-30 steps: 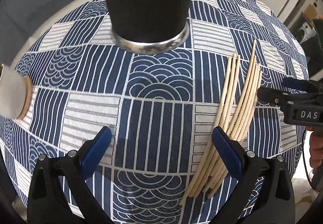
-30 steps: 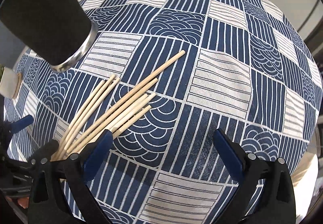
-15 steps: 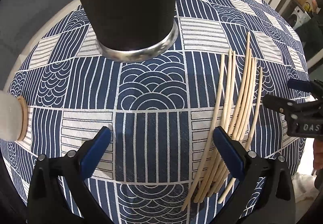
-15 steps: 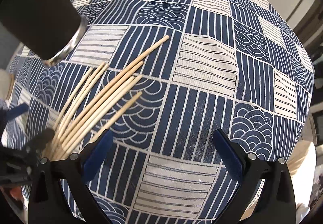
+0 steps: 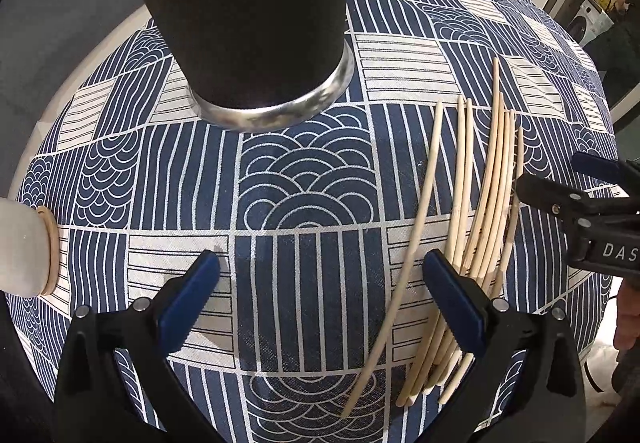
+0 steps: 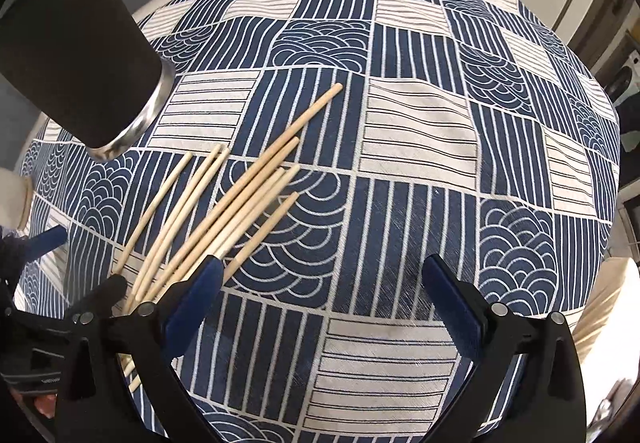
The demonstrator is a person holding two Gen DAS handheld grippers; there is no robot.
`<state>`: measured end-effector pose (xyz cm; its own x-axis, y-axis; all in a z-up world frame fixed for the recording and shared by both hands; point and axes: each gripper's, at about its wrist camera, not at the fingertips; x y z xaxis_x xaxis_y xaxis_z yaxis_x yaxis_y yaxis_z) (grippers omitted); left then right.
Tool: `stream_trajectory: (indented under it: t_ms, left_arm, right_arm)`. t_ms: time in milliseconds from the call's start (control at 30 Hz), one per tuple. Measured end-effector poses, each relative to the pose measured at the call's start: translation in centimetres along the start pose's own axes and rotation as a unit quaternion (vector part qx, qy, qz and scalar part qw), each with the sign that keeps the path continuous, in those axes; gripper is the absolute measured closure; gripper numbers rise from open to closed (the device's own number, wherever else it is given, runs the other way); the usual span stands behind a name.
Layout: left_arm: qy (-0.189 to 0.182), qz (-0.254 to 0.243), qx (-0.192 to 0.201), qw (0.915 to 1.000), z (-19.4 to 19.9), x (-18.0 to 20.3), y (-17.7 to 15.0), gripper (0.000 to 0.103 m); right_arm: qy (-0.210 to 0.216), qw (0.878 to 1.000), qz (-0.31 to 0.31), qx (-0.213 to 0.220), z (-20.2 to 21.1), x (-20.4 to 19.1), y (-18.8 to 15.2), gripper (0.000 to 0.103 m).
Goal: Organize utensils
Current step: 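Lower the left tool back toward the remaining wooden sticks, then close the left gripper on another wooden stick and lift it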
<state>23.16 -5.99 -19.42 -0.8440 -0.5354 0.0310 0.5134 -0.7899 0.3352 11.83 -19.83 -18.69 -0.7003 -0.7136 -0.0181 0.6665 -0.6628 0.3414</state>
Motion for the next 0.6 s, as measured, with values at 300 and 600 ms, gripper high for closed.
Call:
stream_trajectory:
  t_ms: [300, 600]
  left_arm:
    - [0.0, -0.002, 0.004, 1.0, 0.2, -0.3, -0.4, 0.004]
    - [0.005, 0.01, 0.008, 0.9999, 0.0, -0.1, -0.2, 0.004]
  right_arm:
    - [-0.028, 0.998, -0.029, -0.037, -0.4, -0.2, 0.7, 0.006]
    - [-0.032, 0.997, -0.03, -0.062, -0.1, 0.3, 0.1, 0.006]
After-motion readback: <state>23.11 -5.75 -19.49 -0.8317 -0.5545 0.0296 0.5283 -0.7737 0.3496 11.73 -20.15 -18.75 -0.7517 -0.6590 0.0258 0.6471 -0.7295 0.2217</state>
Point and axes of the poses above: each gripper's, at about its wrist camera, not at the fingertips, and z roughly against the way its jaws point, x to its right, y to its top, and after that the axes turned 2 degrees about -y, right-handed
